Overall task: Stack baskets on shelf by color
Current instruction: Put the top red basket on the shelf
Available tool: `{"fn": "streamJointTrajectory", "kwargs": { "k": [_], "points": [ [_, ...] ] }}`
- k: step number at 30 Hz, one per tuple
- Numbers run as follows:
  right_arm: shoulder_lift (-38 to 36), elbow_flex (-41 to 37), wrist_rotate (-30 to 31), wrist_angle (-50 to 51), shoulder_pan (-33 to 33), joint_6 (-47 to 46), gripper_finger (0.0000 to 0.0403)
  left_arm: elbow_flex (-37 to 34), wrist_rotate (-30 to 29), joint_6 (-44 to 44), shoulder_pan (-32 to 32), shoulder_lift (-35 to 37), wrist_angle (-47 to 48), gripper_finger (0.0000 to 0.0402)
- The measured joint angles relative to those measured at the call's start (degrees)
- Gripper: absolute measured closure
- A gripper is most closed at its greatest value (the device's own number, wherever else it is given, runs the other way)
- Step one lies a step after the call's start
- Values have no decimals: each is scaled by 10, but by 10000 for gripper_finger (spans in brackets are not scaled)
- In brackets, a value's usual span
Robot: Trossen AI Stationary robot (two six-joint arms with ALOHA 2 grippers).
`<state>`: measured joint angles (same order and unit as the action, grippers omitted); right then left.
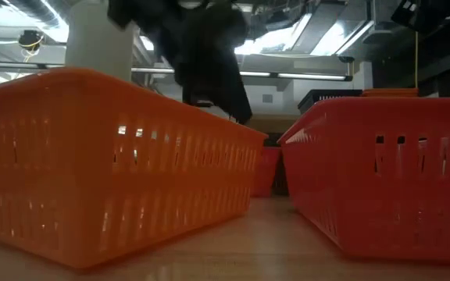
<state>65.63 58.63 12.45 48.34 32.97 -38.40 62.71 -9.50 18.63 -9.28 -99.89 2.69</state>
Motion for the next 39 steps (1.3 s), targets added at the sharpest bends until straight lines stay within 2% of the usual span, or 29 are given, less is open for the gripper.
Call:
{"fn": "streamJointTrajectory", "kwargs": {
  "k": [5, 9, 13, 19, 22, 25, 32, 36, 39],
  "points": [
    [6, 0, 0, 13, 0, 26, 297, 82, -6, -28, -30, 11, 219, 361],
    [29, 0, 3, -3, 0, 44, 297, 107, -9, -24, -56, 51, 351, 361],
    [80, 0, 71, -64, 0, 53, 297, 105, -33, 20, -85, 91, 436, 361],
    [210, 2, 93, -182, -22, 184, 297, 98, -102, 63, -126, 133, 473, 361],
    [272, 26, 118, -242, -43, 268, 297, 93, -126, 64, -139, 147, 498, 361],
    [320, 63, 118, -275, -68, 337, 297, 93, -131, 65, -142, 162, 515, 361],
    [384, 114, 40, -277, -116, 388, 297, 89, -186, 91, -155, 225, 595, 360],
    [401, 115, 49, -285, -130, 393, 297, 37, -201, 93, -170, 289, 558, 360],
    [411, 115, 41, -287, -138, 404, 297, -33, -205, 94, -181, 342, 506, 360]
  ]
}}
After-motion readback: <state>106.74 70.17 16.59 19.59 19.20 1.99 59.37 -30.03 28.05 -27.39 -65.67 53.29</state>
